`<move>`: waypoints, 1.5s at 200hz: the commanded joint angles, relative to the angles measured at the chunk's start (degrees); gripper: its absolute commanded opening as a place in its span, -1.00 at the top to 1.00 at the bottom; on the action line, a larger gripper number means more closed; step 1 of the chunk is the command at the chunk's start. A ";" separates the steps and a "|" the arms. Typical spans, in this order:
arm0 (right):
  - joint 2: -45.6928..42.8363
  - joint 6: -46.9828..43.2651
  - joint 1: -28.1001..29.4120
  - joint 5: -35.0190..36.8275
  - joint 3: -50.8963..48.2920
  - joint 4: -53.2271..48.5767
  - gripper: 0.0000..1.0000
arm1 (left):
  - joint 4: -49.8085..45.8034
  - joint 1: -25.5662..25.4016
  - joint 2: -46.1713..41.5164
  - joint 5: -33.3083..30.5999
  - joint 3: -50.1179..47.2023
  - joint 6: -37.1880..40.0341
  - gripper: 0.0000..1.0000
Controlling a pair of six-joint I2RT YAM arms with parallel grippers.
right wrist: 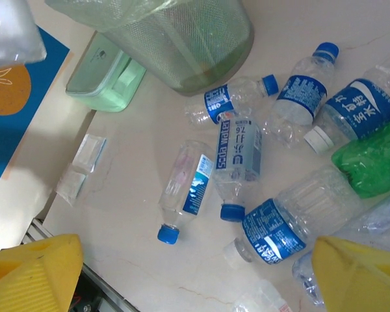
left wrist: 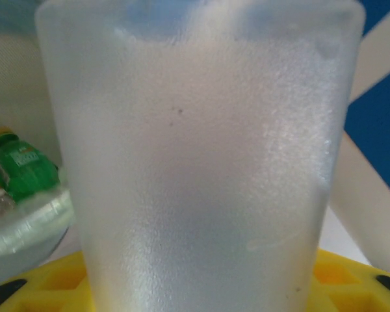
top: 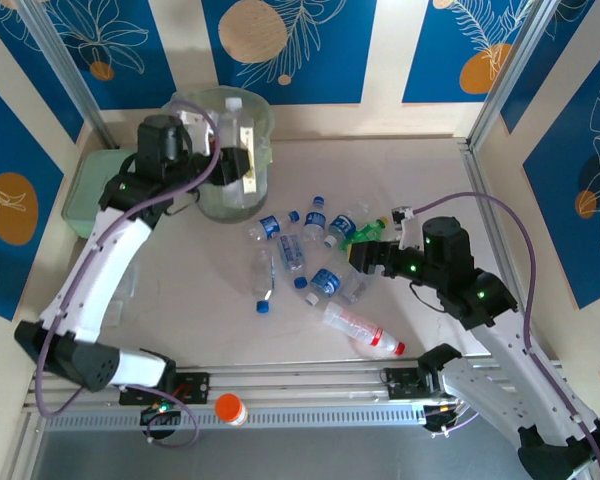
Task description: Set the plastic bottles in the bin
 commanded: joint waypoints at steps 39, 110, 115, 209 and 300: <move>1.24 -2.38 0.31 0.54 2.23 2.15 -0.83 | 2.63 6.94 16.13 -5.45 20.83 -15.83 0.18; 1.71 -1.65 -1.00 -0.84 3.68 2.20 -0.84 | -4.27 9.30 36.10 -6.29 41.08 -26.20 0.26; 1.71 -1.74 -1.14 -0.84 3.77 2.05 -0.84 | -4.44 9.25 36.71 -6.36 41.36 -26.43 0.26; 3.00 -1.93 -1.55 -0.64 2.17 3.30 -0.84 | -10.01 10.85 42.74 -7.56 41.24 -25.03 0.13; 3.86 -1.48 -2.13 -0.14 2.64 3.03 -0.84 | -12.90 10.84 47.77 -5.59 43.00 -26.01 -0.48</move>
